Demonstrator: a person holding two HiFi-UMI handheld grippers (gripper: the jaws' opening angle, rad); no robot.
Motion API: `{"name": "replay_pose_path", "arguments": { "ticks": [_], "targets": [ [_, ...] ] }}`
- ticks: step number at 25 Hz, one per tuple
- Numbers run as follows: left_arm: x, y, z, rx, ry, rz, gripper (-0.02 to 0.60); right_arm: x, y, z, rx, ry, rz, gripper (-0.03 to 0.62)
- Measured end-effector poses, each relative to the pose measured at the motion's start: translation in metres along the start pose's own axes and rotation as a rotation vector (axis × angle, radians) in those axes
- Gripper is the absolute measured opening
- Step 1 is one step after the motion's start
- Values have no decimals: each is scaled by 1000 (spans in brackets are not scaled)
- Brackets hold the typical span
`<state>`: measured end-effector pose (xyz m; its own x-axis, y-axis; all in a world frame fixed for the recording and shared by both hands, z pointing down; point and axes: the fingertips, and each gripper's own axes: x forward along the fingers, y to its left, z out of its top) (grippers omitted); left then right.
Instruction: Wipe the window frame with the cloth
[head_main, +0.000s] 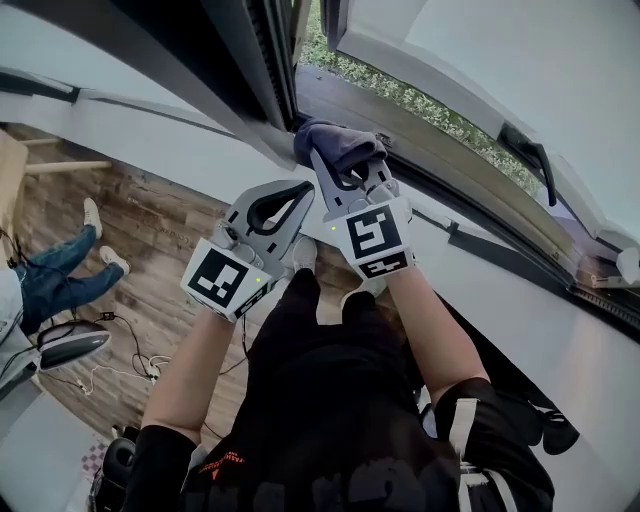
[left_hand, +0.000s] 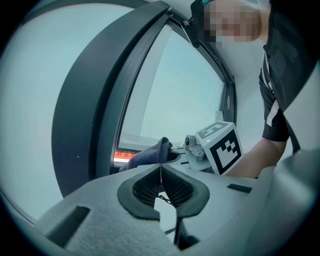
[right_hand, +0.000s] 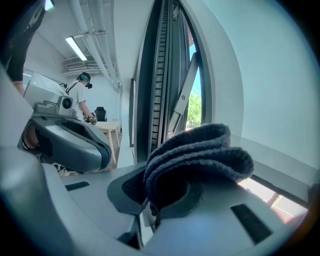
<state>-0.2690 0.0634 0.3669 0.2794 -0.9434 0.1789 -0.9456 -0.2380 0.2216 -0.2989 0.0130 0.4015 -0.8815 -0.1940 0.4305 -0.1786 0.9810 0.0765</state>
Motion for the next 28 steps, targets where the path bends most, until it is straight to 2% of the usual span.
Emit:
{"name": "replay_pose_path", "arguments": {
  "ticks": [3,6,14,17,28],
  "targets": [
    [11,-11,2,-6,16,-21,21,-20,-8,2,4,-21,-15,32],
    [29,-28,3,19,23,-63,21,-47,-26,-2,38,-40,-58,32],
    [85,-99,7,38,63,-192,21,-131,-85,-36,109,-46,-205,33],
    [105,-126,8,81,50,-248,21,-167,-106,-50,132,-46,-266,32],
    [168,-234,7,112,75,-408,21,-297,-176,-100,198,-43,-486,32]
  ]
}}
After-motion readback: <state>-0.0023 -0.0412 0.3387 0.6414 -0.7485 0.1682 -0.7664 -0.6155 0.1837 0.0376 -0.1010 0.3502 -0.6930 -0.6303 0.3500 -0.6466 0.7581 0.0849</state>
